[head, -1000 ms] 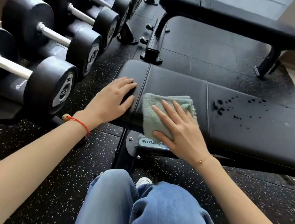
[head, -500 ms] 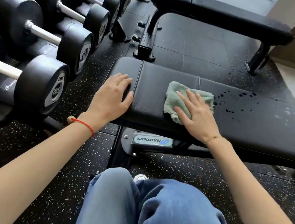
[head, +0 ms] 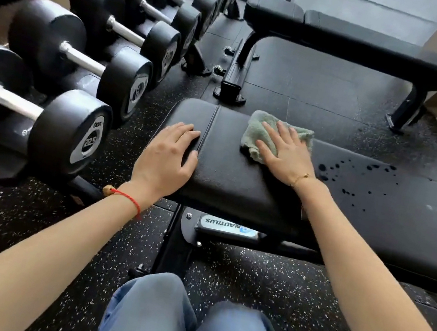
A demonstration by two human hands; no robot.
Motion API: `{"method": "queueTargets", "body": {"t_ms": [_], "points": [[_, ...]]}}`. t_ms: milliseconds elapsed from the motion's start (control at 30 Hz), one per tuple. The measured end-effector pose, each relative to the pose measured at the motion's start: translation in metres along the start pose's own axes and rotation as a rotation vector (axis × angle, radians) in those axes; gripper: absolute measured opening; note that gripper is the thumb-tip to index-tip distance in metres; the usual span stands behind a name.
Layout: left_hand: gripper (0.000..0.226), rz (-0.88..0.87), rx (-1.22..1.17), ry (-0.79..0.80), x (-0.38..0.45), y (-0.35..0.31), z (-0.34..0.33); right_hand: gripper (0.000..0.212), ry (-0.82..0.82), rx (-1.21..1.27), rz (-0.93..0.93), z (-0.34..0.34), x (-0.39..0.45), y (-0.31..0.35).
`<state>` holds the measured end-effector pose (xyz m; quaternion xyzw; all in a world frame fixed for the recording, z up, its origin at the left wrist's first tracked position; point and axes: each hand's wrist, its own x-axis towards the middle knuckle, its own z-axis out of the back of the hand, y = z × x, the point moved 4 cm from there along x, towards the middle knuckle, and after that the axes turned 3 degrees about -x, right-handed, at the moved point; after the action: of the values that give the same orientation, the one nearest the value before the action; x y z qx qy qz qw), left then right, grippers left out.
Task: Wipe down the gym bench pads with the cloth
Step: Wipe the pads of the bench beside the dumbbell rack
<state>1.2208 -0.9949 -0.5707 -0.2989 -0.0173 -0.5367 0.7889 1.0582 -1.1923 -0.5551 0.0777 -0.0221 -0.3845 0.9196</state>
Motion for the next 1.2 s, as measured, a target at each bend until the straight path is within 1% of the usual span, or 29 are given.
{"method": "queueTargets", "body": {"t_ms": [67,133,233,300,367,433,567,667,733,833,933,1000,1100,1133,1200], "points": [[0.051,0.015,0.000,-0.002,0.000,0.000,0.000,0.058,0.023,-0.022,0.048,-0.005,0.022,0.022],[0.050,0.031,0.006,-0.006,-0.001,-0.001,0.001,0.057,0.049,0.014,0.196,-0.011,0.011,0.043],[0.049,0.054,0.015,0.003,-0.003,-0.003,0.003,0.055,0.069,0.091,0.436,-0.010,-0.053,0.037],[0.049,0.067,0.022,0.014,-0.004,-0.005,0.004,0.058,0.046,0.100,0.510,-0.006,-0.091,0.016],[0.052,0.075,0.028,0.030,-0.004,-0.009,0.005,0.063,0.061,0.090,0.482,-0.001,-0.097,-0.005],[0.053,0.096,0.043,0.049,-0.005,-0.012,0.005,0.069,0.099,0.079,0.435,0.003,-0.081,-0.006],[0.047,0.138,0.104,0.042,-0.014,-0.016,0.010,0.074,0.147,0.008,0.423,-0.004,-0.038,0.035],[0.044,0.115,0.134,0.070,-0.027,-0.010,0.020,0.071,0.145,-0.026,0.448,-0.010,-0.030,0.053],[0.044,0.102,0.127,0.075,-0.036,-0.002,0.027,0.070,0.120,-0.014,0.525,-0.010,-0.046,0.052],[0.046,0.100,0.096,0.099,-0.044,0.007,0.032,0.073,0.014,-0.058,0.649,-0.015,-0.086,0.045],[0.048,0.096,0.054,0.120,-0.046,0.011,0.039,0.075,-0.052,-0.122,0.639,-0.020,-0.091,0.051],[0.050,0.091,0.050,0.112,-0.045,0.014,0.042,0.079,-0.047,-0.126,0.655,-0.023,-0.077,0.081],[0.049,0.122,0.025,0.050,-0.051,0.021,0.045,0.081,-0.032,-0.114,0.676,-0.033,-0.063,0.124],[0.049,0.136,0.022,0.043,-0.053,0.023,0.046,0.081,-0.046,-0.106,0.681,-0.036,-0.063,0.127],[0.049,0.151,0.031,0.055,-0.056,0.026,0.046,0.078,-0.125,-0.116,0.702,-0.035,-0.076,0.113]]}}
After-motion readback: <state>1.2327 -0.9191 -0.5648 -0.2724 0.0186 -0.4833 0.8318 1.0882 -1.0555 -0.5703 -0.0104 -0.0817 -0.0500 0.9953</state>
